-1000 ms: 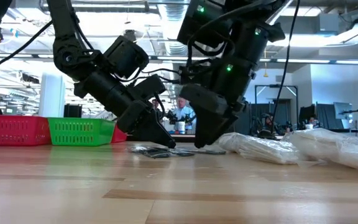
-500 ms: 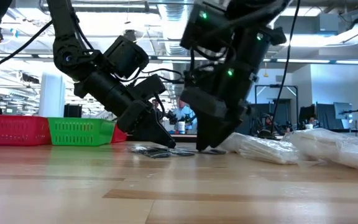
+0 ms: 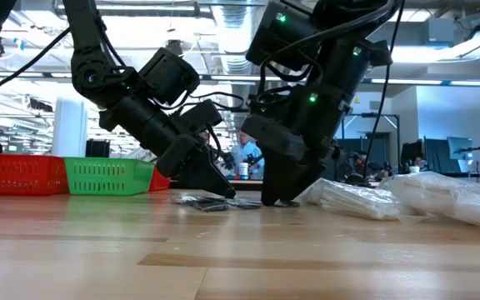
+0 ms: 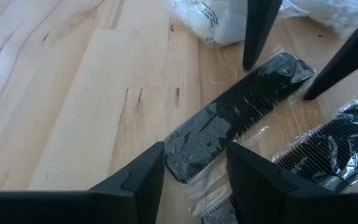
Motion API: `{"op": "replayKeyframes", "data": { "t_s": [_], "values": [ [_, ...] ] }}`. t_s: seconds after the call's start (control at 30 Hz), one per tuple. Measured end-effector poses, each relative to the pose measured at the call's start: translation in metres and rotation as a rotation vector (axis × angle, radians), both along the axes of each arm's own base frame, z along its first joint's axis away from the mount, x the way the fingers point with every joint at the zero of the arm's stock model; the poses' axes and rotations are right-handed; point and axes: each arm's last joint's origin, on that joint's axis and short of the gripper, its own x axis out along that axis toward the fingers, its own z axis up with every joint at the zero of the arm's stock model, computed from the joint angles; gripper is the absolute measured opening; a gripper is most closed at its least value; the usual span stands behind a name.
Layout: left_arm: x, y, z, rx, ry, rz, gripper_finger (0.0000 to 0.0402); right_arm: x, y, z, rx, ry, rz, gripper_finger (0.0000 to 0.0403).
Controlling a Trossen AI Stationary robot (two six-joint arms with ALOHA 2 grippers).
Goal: Pick & Place Travel size toiletries
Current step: Put the black comb into the bottom green bin
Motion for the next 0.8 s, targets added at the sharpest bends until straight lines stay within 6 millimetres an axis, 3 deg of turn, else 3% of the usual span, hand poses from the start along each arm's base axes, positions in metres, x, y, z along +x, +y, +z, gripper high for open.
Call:
{"op": "replayKeyframes", "data": {
  "t_s": [0.17, 0.4, 0.8],
  "values": [
    [0.000, 0.000, 0.000, 0.000, 0.000, 0.000, 0.0163, 0.001, 0.001, -0.014, -0.006, 0.038, -0.022, 0.0169],
    [0.000, 0.000, 0.000, 0.013, 0.000, -0.009, 0.0163, 0.000, 0.000, -0.010, -0.015, 0.033, -0.026, 0.0139],
    [0.000, 0.000, 0.000, 0.049, 0.001, -0.034, 0.0163, -0.002, -0.001, -0.009, -0.043, 0.051, -0.003, 0.0041]
  ]
}}
